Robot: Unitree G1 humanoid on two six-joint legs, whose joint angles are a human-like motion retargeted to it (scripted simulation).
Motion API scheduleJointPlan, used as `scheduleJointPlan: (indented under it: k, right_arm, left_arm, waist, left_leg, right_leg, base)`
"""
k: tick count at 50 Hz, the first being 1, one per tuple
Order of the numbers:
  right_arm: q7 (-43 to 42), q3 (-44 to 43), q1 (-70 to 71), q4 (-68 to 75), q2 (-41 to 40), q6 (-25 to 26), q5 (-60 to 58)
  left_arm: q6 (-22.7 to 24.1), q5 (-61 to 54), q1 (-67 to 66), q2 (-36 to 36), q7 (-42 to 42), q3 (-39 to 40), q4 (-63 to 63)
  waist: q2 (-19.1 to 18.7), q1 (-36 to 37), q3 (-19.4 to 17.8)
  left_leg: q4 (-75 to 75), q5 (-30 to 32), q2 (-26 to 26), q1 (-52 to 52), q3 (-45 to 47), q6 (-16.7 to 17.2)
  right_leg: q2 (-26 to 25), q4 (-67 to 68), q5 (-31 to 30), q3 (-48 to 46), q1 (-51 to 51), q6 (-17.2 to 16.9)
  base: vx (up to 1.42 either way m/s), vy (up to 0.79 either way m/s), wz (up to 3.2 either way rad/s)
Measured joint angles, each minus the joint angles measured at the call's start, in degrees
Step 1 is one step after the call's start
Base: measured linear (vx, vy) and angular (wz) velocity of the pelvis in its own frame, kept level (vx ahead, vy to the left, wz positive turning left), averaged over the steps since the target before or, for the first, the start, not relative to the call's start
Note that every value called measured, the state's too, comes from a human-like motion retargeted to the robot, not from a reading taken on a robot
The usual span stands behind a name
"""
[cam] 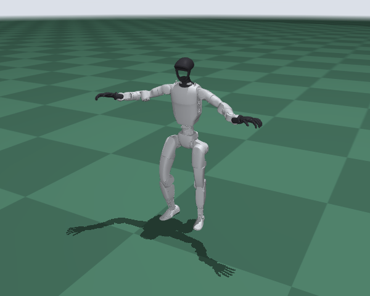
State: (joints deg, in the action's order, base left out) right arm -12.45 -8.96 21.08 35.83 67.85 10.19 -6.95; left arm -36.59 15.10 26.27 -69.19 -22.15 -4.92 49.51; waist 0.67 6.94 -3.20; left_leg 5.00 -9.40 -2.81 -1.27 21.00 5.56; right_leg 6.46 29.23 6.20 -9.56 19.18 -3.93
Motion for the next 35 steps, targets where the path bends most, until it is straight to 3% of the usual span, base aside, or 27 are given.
scheduleJointPlan:
  k: [5,10,15,23,25,29,32,35]
  right_arm:
    - [1.43,-0.19,-0.26,-0.05,-0.04,0.37,-0.63]
    - [0.48,0.51,0.68,-0.55,-0.31,-0.10,-1.16]
    - [-5.47,1.71,3.22,-1.24,-0.24,-2.06,-2.23]
    - [-11.14,3.97,5.57,-1.71,1.04,-6.04,-1.98]
    - [-10.50,4.34,6.01,-1.30,1.25,-5.21,-2.90]
    - [-3.27,4.48,6.36,-1.14,1.48,1.90,-4.65]
    - [0.88,4.39,6.03,-1.32,1.56,5.65,-5.05]
    - [3.30,4.14,5.38,-1.61,1.38,6.97,-4.89]
  left_arm:
    - [-1.39,4.43,-1.16,-1.31,3.01,0.12,-0.32]
    - [0.75,3.25,-2.14,-2.24,0.11,0.27,-1.58]
    - [8.96,-6.98,-2.17,-1.23,-12.32,2.47,-2.41]
    - [18.31,-10.00,-2.47,1.42,-19.10,2.78,-2.59]
    - [17.08,-9.07,-2.00,1.80,-18.84,2.44,-2.28]
    - [4.39,-6.45,-1.05,1.78,-10.92,1.23,-2.33]
    - [-2.88,-1.79,-0.67,1.12,-4.71,0.26,-2.54]
    - [-5.99,3.61,-0.41,0.37,0.68,-0.60,-2.78]
  waist:
    - [1.14,2.96,1.25]
    - [1.99,5.92,-0.13]
    - [2.98,9.16,-2.97]
    - [3.04,9.26,-4.29]
    - [3.19,8.35,-4.68]
    - [4.64,6.87,-5.00]
    - [6.55,5.89,-5.13]
    - [8.01,4.65,-5.04]
  left_leg:
    - [0.00,2.11,-0.59,2.04,1.76,-0.59]
    - [0.00,4.06,-0.69,1.91,3.80,-1.14]
    - [0.00,6.50,-0.62,2.80,6.76,0.84]
    - [-0.09,4.70,-0.11,7.46,8.97,0.22]
    - [0.00,4.71,0.86,7.25,9.54,-2.09]
    - [-1.26,3.14,4.16,4.52,10.33,-6.07]
    - [-8.54,-1.76,6.20,3.14,8.32,-8.28]
    - [-18.05,-7.62,7.40,1.56,4.86,-9.06]
  right_leg:
    - [-1.02,10.14,6.50,5.82,-4.79,-1.14]
    - [-0.96,1.20,5.11,9.35,-17.63,-3.09]
    - [0.12,-19.59,6.55,10.44,-27.80,-7.11]
    - [0.18,-29.33,2.20,8.24,-26.09,-10.34]
    - [0.36,-31.00,0.16,7.55,-25.23,-10.40]
    - [1.99,-31.67,-2.78,6.41,-21.95,-10.39]
    - [4.19,-31.03,-4.22,6.10,-19.46,-10.42]
    - [5.82,-30.34,-5.40,5.91,-17.72,-10.62]
  base:
    - [-0.34,-0.11,-0.39]
    - [-0.35,-0.17,-0.36]
    - [-0.44,-0.25,-0.45]
    - [-0.50,-0.21,0.03]
    - [-0.49,-0.15,0.49]
    - [-0.46,-0.11,0.41]
    - [-0.40,-0.07,0.30]
    - [-0.37,-0.03,0.27]
